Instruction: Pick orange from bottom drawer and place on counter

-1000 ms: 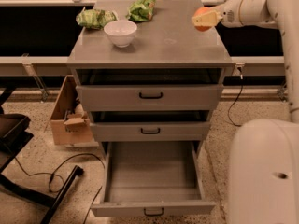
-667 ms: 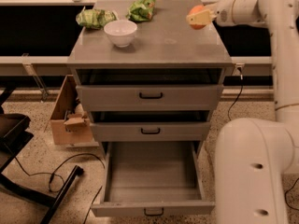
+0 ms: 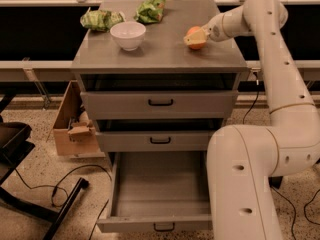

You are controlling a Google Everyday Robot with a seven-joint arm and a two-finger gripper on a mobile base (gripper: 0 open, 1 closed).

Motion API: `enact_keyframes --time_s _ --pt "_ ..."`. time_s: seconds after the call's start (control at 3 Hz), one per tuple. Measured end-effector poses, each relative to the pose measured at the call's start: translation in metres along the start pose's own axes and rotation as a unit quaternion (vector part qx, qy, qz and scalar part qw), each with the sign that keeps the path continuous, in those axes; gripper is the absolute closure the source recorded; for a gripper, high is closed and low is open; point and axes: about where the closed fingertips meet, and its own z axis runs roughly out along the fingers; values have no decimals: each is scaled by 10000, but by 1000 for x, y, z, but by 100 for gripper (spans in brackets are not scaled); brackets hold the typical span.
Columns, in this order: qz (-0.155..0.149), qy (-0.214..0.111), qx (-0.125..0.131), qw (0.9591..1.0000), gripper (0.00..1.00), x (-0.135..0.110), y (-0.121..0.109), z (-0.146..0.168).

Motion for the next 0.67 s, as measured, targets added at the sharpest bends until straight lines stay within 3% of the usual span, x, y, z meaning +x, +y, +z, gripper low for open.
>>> enact_keyframes --time_s 0.67 --pt "12 70 -6 10000 58 -4 2 -3"
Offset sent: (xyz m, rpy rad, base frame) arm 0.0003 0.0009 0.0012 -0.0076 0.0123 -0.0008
